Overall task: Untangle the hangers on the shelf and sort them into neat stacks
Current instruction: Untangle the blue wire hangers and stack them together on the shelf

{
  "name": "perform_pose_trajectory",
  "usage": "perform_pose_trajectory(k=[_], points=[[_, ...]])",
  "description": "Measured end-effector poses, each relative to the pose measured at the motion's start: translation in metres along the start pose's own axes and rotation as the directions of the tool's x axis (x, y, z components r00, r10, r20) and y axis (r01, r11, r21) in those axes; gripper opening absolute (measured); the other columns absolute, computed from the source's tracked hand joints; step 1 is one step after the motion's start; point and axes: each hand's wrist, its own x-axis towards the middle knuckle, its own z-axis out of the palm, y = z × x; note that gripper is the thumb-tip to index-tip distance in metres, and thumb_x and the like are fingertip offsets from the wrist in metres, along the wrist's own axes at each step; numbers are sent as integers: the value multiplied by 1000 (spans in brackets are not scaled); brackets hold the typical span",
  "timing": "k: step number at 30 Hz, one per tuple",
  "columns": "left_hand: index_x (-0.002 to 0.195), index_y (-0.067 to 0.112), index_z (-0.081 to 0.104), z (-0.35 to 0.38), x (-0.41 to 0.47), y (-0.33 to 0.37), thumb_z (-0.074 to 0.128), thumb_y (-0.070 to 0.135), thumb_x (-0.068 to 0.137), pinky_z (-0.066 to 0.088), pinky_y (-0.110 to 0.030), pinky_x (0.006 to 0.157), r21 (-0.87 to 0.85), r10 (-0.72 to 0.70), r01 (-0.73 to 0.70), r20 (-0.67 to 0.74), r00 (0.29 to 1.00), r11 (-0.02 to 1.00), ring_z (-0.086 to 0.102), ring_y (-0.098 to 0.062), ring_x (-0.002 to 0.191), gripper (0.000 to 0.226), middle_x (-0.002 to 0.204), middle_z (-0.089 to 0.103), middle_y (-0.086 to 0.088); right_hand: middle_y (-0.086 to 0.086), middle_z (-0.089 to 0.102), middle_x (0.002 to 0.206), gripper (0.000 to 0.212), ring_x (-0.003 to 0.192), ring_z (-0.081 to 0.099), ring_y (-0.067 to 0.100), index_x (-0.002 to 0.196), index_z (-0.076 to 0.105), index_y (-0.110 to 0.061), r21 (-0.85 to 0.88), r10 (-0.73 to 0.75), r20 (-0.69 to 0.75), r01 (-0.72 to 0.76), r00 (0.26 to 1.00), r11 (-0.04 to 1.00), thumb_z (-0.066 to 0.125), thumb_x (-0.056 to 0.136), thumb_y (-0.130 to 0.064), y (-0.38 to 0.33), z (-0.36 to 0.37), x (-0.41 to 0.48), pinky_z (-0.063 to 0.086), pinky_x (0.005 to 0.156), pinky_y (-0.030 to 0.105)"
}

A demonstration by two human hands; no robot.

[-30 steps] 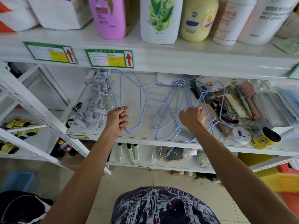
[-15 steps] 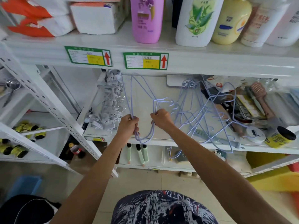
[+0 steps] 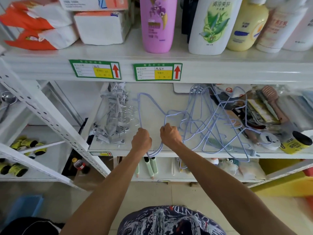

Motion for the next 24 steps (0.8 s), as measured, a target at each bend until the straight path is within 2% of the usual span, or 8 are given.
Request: perform_pose_trajectory(k=[3, 5, 8, 13, 17, 20, 22, 24], points=[[128, -6, 37, 2, 7, 1, 44, 6, 95, 47, -42, 91, -24, -26, 26, 12, 1000, 999, 59, -42, 113, 37, 124, 55, -24, 23, 63, 105, 34, 98, 62, 42, 99, 57, -7, -82, -67, 8, 67, 998, 994, 32, 99, -30, 14, -8, 14, 43, 70, 37], [136, -5, 32, 3, 12, -1, 40, 5, 96, 46, -42, 93, -41, -46, 47, 26, 999, 998, 57, -42, 115, 43, 129, 53, -25, 23, 65, 97, 31, 89, 63, 42, 91, 58, -7, -55, -38, -82, 34, 996, 998, 37, 96, -30, 24, -22, 20, 50, 70, 40], [128, -3, 38, 6, 17, -1, 40, 4, 93, 48, -44, 87, -113, -65, 64, -3, 998, 991, 60, -44, 108, 36, 123, 56, -26, 17, 64, 90, 18, 78, 62, 36, 92, 53, -8, 3, 40, -267, -41, 963, 999, 43, 93, -23, 44, -51, 26, 49, 63, 39], [114, -2, 49, 8, 22, 3, 37, 10, 98, 51, -45, 82, -252, -60, 50, -33, 998, 966, 61, -44, 98, 23, 114, 59, -27, 17, 46, 121, 39, 106, 55, 37, 120, 43, -5, -14, 256, -308, -273, 917, 962, 54, 91, -29, 84, -84, 42, 49, 80, 44], [112, 0, 54, 8, 29, 2, 32, 19, 104, 48, -40, 75, -291, -16, -5, -70, 997, 957, 62, -40, 93, 29, 109, 60, -25, 22, 40, 125, 54, 113, 46, 40, 125, 40, 1, -49, 263, -385, -304, 885, 952, 63, 84, -26, 125, -115, 41, 45, 87, 44], [107, 3, 54, 9, 33, 2, 32, 24, 104, 52, -43, 76, -317, 24, -50, -84, 996, 947, 62, -36, 86, 30, 103, 61, -22, 26, 38, 135, 72, 125, 38, 41, 136, 35, 3, -173, 375, -412, -475, 831, 863, 63, 85, -38, 170, -134, 31, 36, 101, 49], [105, 4, 53, 12, 34, 5, 33, 25, 103, 53, -47, 78, -321, 38, -62, -81, 996, 945, 62, -38, 86, 30, 101, 62, -23, 28, 42, 135, 63, 125, 43, 43, 135, 33, 3, -166, 413, -387, -502, 825, 849, 59, 89, -32, 193, -140, 23, 38, 98, 48], [105, 3, 54, 14, 33, 11, 34, 25, 103, 52, -46, 79, -309, 41, -61, -72, 997, 949, 62, -40, 89, 29, 102, 62, -24, 28, 51, 129, 49, 117, 53, 44, 131, 36, 2, -125, 414, -345, -478, 842, 869, 54, 92, -22, 207, -144, 22, 41, 81, 43]])
